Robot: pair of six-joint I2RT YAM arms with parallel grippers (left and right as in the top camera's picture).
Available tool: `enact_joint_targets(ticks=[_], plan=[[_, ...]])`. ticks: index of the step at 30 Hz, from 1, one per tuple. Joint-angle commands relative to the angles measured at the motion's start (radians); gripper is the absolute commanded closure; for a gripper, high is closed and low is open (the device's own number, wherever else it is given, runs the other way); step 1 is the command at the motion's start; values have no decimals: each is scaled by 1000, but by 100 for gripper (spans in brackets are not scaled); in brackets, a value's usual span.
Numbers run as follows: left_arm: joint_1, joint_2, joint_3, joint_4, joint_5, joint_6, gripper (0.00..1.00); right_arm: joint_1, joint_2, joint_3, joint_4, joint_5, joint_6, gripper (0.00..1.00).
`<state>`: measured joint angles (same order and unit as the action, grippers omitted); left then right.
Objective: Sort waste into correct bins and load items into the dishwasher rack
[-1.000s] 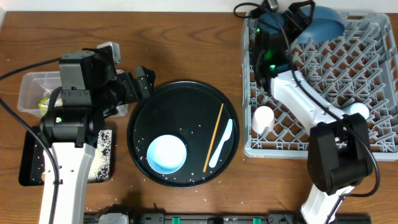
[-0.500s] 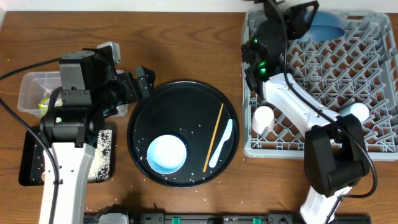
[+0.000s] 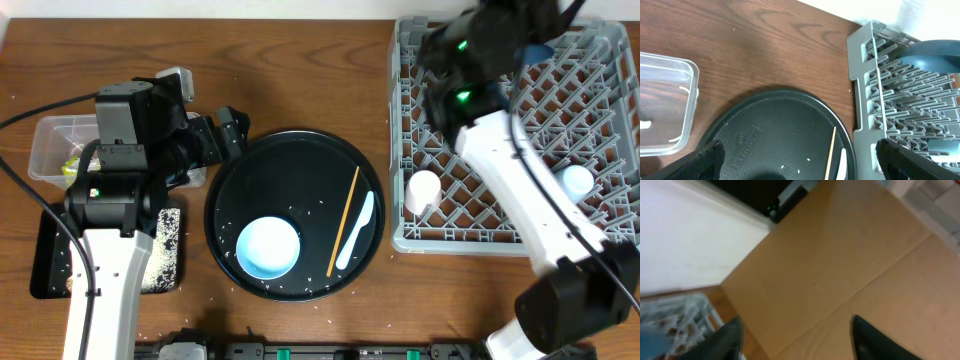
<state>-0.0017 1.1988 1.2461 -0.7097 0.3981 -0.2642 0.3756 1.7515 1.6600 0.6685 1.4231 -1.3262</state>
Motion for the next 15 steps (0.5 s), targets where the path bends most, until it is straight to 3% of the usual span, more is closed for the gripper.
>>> enact_joint_targets(ticks=[1, 3, 5, 8, 15], plan=[[4, -4, 26, 0, 9, 5, 2, -29, -35, 175, -120, 2, 50, 22], [4, -4, 26, 0, 9, 5, 2, -31, -35, 271, -267, 2, 119, 8], [4, -4, 26, 0, 9, 5, 2, -31, -35, 356, -425, -11, 212, 2], [4, -4, 26, 0, 9, 5, 2, -32, -35, 447, -608, -56, 332, 1], [4, -4, 26, 0, 9, 5, 2, -34, -35, 541, -744, -149, 427, 1]])
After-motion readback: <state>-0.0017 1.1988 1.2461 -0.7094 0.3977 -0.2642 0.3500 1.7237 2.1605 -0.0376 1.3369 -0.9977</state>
